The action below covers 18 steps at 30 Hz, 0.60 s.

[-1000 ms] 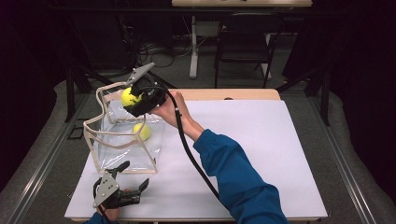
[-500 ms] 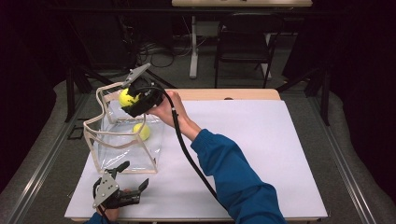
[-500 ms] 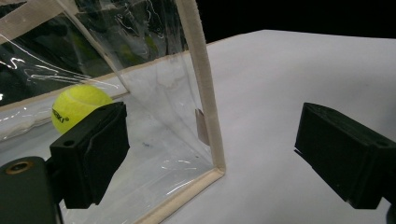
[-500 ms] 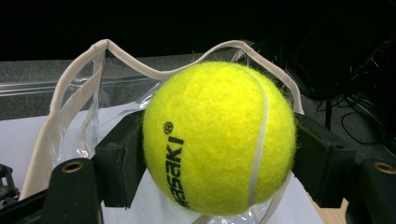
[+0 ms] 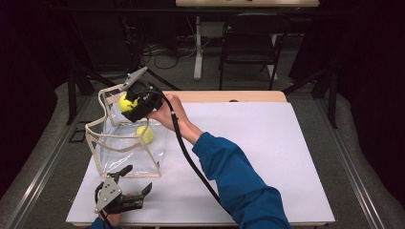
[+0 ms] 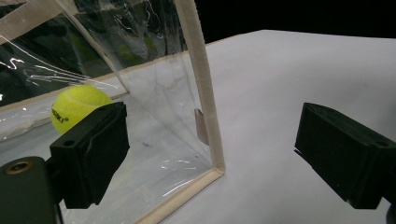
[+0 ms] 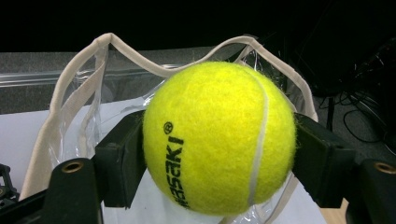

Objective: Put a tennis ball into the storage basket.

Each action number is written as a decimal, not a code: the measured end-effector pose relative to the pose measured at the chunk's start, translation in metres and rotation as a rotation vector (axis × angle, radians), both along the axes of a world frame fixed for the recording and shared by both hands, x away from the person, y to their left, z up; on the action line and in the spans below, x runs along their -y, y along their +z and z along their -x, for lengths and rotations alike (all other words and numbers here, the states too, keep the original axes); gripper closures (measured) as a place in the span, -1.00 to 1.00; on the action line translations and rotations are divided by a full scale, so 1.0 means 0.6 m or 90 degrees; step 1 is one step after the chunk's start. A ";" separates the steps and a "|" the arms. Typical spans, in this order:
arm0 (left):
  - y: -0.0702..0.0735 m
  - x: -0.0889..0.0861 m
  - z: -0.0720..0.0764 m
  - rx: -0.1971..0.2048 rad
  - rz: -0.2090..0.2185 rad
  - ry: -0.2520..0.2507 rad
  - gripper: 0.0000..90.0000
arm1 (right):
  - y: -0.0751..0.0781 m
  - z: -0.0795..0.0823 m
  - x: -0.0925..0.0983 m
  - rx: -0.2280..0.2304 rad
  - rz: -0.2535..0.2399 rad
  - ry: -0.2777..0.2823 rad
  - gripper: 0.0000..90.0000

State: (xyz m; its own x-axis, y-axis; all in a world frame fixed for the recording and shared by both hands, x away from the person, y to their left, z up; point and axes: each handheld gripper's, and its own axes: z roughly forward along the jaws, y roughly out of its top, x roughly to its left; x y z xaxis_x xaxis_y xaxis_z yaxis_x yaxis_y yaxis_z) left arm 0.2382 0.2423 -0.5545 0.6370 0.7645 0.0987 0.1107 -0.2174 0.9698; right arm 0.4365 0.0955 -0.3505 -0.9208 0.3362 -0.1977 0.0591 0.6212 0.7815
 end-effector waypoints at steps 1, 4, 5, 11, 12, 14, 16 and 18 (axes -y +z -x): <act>0.000 0.000 0.000 0.001 0.001 -0.001 -0.78 | -0.001 0.000 -0.002 0.001 0.000 0.001 -0.42; 0.000 0.001 -0.002 -0.001 0.000 0.000 -0.78 | -0.004 -0.001 -0.006 -0.001 0.009 0.003 -0.42; 0.000 0.001 -0.001 -0.002 -0.001 -0.001 -0.78 | -0.004 -0.002 -0.008 -0.002 0.011 0.001 -0.42; 0.000 0.001 0.000 -0.001 0.002 0.001 -0.78 | -0.008 -0.003 -0.012 -0.008 0.015 0.002 -0.42; 0.000 0.001 0.000 -0.001 0.002 0.002 -0.78 | -0.009 -0.003 -0.013 -0.010 0.015 0.002 -0.42; 0.000 0.001 -0.001 -0.002 0.002 0.002 -0.78 | -0.011 -0.003 -0.016 -0.013 0.019 0.002 -0.42; 0.000 0.002 -0.001 -0.002 -0.001 0.000 -0.78 | -0.013 -0.003 -0.019 -0.017 0.027 0.006 -0.42; 0.000 0.002 -0.001 -0.001 0.000 0.000 -0.78 | -0.015 -0.003 -0.022 -0.018 0.035 0.010 -0.42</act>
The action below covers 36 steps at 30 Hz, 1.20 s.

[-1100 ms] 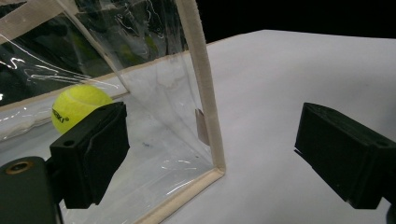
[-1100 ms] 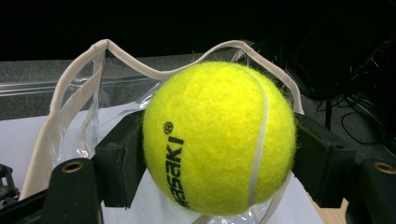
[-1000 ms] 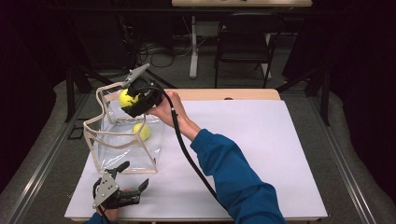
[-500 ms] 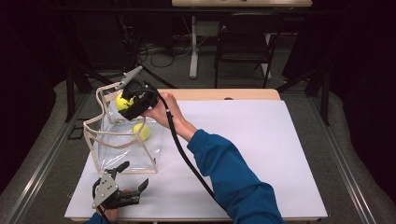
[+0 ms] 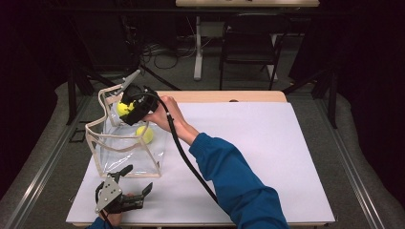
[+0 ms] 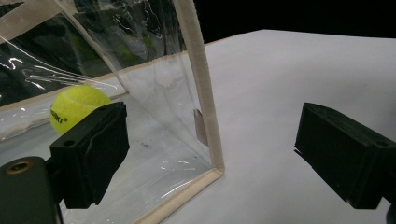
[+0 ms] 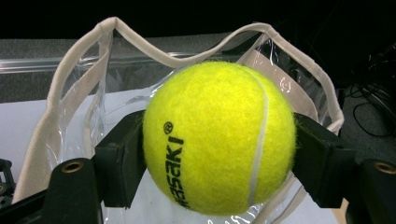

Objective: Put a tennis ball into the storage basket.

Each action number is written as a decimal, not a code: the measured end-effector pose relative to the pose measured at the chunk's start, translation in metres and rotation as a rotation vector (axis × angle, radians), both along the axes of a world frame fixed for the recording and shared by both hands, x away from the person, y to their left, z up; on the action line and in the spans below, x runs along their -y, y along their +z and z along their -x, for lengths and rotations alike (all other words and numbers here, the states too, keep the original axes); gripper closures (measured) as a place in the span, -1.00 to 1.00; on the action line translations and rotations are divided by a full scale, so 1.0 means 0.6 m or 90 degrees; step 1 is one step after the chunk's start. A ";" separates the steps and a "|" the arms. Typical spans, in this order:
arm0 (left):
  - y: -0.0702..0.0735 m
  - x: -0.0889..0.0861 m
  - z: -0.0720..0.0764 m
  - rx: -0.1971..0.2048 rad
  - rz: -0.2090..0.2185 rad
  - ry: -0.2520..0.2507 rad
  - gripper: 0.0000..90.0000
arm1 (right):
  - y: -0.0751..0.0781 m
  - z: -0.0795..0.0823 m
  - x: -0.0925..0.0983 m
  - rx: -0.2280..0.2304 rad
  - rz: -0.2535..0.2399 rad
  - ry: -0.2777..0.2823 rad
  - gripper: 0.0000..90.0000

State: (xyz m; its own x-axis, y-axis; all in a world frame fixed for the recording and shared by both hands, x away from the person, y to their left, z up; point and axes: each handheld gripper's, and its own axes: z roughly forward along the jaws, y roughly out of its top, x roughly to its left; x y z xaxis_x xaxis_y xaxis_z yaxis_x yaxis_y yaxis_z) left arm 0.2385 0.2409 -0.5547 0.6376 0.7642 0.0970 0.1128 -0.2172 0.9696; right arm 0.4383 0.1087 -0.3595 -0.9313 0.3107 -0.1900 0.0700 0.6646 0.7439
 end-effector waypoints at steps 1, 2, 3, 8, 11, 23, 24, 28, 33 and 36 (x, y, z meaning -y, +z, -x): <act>0.000 -0.001 0.001 0.001 0.001 0.000 -0.78 | -0.001 -0.001 -0.001 0.000 0.003 -0.002 -0.42; 0.000 -0.001 0.001 0.002 0.001 -0.001 -0.78 | -0.001 -0.001 -0.001 -0.002 0.005 -0.003 -0.42; 0.000 -0.001 0.001 0.002 0.001 -0.001 -0.78 | -0.002 -0.002 -0.001 -0.002 0.005 -0.005 -0.42; 0.000 -0.001 0.000 0.000 0.000 0.000 -0.78 | -0.004 -0.005 -0.003 -0.008 0.007 -0.005 -0.42; 0.000 -0.001 0.000 0.001 0.000 0.000 -0.78 | -0.006 -0.005 -0.005 -0.009 0.013 -0.002 -0.42; 0.000 -0.001 0.000 0.003 0.002 -0.001 -0.78 | -0.008 -0.005 -0.008 -0.012 0.021 -0.002 -0.42; 0.000 -0.001 0.000 0.003 0.002 -0.002 -0.78 | -0.008 -0.005 -0.008 -0.013 0.020 -0.003 -0.42; 0.000 0.000 0.001 0.004 0.003 -0.001 -0.78 | -0.009 -0.006 -0.009 -0.012 0.023 -0.006 -0.42; 0.001 -0.001 0.001 0.004 0.001 -0.001 -0.78 | -0.008 -0.010 -0.013 -0.014 0.029 -0.009 -0.42; 0.001 -0.001 0.002 0.005 0.000 -0.003 -0.79 | -0.006 -0.009 -0.014 -0.011 0.031 -0.009 -0.42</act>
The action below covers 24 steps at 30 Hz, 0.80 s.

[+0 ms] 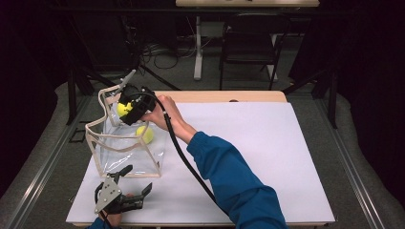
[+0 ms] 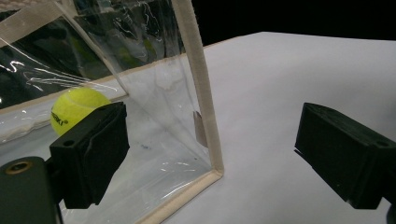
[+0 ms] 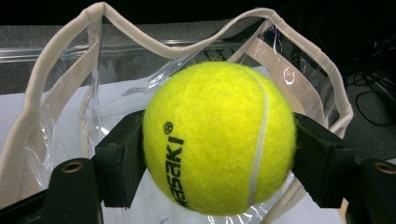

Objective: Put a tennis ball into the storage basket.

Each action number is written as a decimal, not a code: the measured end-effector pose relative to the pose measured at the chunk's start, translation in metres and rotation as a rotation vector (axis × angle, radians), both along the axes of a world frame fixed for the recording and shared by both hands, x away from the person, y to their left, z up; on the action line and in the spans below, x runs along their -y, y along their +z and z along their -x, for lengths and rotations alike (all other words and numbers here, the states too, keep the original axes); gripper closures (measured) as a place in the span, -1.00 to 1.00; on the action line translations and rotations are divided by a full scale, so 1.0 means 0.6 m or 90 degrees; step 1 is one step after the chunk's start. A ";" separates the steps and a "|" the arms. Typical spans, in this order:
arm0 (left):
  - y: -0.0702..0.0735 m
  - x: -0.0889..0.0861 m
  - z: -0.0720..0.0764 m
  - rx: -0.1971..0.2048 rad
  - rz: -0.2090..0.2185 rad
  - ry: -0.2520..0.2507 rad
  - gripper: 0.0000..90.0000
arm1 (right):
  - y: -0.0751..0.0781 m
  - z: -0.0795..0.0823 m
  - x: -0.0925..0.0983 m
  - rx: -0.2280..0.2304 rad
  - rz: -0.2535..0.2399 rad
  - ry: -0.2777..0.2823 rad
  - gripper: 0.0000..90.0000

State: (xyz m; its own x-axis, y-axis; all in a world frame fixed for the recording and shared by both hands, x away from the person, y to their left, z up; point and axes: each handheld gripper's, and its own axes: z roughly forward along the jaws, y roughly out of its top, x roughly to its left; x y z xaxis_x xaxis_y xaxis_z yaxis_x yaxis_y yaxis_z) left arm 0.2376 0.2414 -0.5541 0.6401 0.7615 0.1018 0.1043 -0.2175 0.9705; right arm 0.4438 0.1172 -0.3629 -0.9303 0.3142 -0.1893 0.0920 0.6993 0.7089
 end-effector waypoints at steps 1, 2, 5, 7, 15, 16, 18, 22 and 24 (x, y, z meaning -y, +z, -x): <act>0.000 0.000 0.000 0.001 0.001 0.000 -0.79 | 0.000 0.001 0.000 -0.001 0.002 0.000 -0.42; 0.000 0.000 0.000 0.001 0.001 0.000 -0.79 | 0.001 0.001 -0.001 0.001 0.003 0.000 -0.42; 0.000 0.001 0.000 -0.001 0.001 0.000 -0.79 | 0.002 0.003 -0.003 0.002 0.009 0.000 -0.42; 0.000 0.002 0.000 -0.001 0.001 0.001 -0.79 | 0.001 0.004 -0.006 0.006 0.017 0.001 -0.43; 0.000 0.000 0.000 0.000 0.003 0.000 -0.79 | -0.003 0.002 -0.018 0.009 0.038 -0.004 -0.43; 0.000 0.000 0.000 0.000 0.004 0.000 -0.79 | -0.004 0.002 -0.021 0.009 0.040 -0.005 -0.43; 0.000 0.001 -0.001 -0.001 0.004 -0.002 -0.79 | -0.007 0.003 -0.025 0.014 0.047 -0.010 -0.44; 0.000 -0.001 0.000 -0.002 0.010 0.000 -0.79 | -0.013 -0.002 -0.030 0.011 0.057 -0.014 -0.45; 0.000 -0.002 0.000 -0.002 0.008 -0.001 -0.79 | -0.017 -0.006 -0.031 0.005 0.056 -0.022 -0.58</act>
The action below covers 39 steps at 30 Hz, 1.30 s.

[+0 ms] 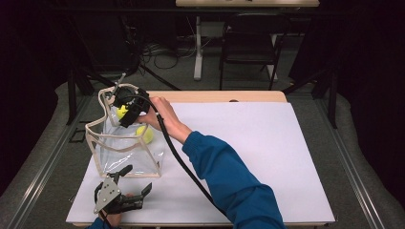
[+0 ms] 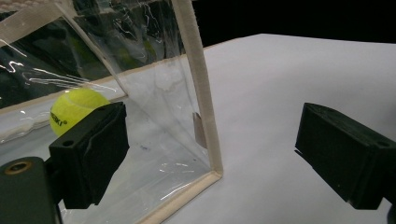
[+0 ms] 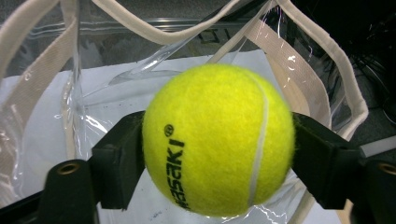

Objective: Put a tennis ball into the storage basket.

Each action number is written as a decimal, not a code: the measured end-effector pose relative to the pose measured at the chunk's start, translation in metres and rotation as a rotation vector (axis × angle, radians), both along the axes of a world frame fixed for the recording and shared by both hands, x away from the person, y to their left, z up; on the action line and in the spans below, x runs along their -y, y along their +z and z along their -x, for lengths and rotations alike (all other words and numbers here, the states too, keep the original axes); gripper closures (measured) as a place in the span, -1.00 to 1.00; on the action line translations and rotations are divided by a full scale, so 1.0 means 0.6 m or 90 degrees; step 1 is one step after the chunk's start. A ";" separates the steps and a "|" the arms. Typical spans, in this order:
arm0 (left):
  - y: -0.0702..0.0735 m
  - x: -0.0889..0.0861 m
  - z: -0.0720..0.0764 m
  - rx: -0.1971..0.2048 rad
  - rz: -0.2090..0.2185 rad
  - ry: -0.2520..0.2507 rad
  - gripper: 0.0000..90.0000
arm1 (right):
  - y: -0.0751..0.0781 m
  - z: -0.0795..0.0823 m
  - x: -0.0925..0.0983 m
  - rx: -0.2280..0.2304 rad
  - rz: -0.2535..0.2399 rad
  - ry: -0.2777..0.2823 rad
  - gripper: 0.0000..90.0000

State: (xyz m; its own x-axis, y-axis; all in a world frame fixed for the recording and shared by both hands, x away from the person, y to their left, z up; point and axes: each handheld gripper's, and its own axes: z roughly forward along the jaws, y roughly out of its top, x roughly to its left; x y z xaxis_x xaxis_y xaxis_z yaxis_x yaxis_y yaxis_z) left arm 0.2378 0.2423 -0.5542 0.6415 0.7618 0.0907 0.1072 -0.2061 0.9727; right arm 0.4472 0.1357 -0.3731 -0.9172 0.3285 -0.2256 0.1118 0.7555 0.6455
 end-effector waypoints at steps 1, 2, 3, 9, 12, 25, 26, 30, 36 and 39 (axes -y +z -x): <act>0.000 0.000 0.000 0.000 0.001 0.000 -0.79 | -0.001 -0.001 0.002 -0.005 -0.009 -0.006 -0.67; 0.000 0.000 0.000 0.000 0.003 0.000 -0.79 | 0.000 -0.002 0.005 -0.019 -0.018 -0.002 -0.65; 0.000 0.000 0.000 0.001 0.001 -0.001 -0.79 | 0.003 -0.002 0.010 -0.029 -0.032 0.004 -0.69; 0.000 0.002 -0.002 0.000 -0.002 -0.002 -0.79 | 0.019 0.001 0.050 -0.060 -0.061 0.010 -0.95; 0.000 0.003 -0.002 0.001 -0.003 -0.002 -0.79 | 0.027 0.003 0.073 -0.068 -0.078 0.012 -1.00; 0.000 0.006 0.000 -0.001 -0.006 0.007 -0.79 | 0.037 0.025 0.149 -0.073 -0.107 0.026 -1.00; 0.000 0.006 0.000 -0.002 -0.006 0.007 -0.79 | 0.036 0.026 0.154 -0.071 -0.112 0.024 -1.00; -0.001 0.007 0.002 -0.003 -0.008 0.011 -0.79 | 0.034 0.030 0.171 -0.073 -0.111 0.027 -1.00; -0.001 0.001 0.008 -0.001 -0.008 0.017 -0.79 | 0.033 0.036 0.198 -0.069 -0.118 0.023 -1.00; -0.001 0.000 0.008 -0.002 -0.010 0.014 -0.79 | 0.029 0.039 0.210 -0.067 -0.115 0.019 -1.00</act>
State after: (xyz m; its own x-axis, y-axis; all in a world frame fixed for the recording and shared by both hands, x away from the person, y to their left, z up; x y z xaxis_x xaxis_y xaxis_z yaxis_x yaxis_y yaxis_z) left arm 0.2332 0.2421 -0.5547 0.6252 0.7740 0.1008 0.1156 -0.2196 0.9687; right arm 0.4239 0.0094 -0.3558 -0.9423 0.3275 -0.0686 0.1648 0.6328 0.7566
